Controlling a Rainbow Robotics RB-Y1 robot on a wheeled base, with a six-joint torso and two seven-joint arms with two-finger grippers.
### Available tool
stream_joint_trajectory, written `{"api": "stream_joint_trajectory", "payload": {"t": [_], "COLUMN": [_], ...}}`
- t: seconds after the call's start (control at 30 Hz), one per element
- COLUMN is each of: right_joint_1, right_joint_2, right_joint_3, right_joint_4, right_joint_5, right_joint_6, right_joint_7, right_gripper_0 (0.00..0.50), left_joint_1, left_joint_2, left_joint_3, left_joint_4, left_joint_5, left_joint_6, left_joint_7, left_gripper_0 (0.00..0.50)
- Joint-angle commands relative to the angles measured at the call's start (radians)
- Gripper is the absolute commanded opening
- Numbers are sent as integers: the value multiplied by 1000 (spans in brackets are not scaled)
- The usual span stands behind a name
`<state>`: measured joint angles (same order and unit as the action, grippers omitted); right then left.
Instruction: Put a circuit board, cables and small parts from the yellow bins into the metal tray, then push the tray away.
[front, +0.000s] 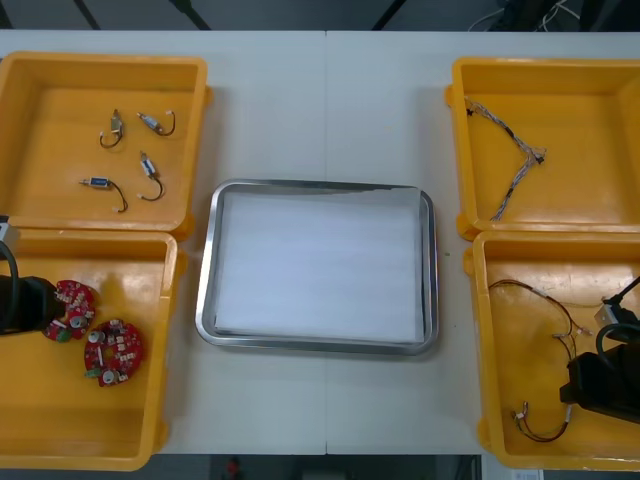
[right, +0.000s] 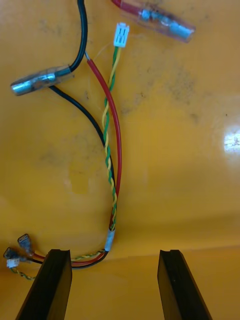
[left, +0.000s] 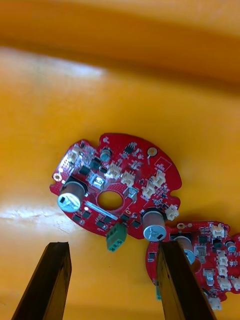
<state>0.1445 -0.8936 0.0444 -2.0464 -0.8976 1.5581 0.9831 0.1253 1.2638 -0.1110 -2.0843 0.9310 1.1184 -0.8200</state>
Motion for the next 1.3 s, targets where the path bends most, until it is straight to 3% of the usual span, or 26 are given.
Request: {"api": "stream_joint_trajectory", "payload": {"t": [0.03,0.43,1.0,1.3], "right_joint_1": [-33,-46,-57,-57], "right_joint_2": [35,73,101,114], "right_joint_3": [34,64,68,81], "right_joint_4": [9,11,66,66], "right_joint_5": [25,62,74,77], "right_joint_6": [17,53,57,59], "right_joint_7": [-27,-49,-60,-66], "right_gripper_0": [500,500,500,500], "left_joint_1": [-19,-73,-81,-90], "left_joint_2": [-11,-29,-52,-50], "left_joint_3": [-26,-111,-133,-190], "left_joint_4": [-42,-54,-43,-2], "left_joint_5": [-14,-129,-133,-159], "left_joint_6": [-9,-29,-42,-114], "left_joint_7": [171,306,357,369], "left_gripper_0": [500,500,500,500]}}
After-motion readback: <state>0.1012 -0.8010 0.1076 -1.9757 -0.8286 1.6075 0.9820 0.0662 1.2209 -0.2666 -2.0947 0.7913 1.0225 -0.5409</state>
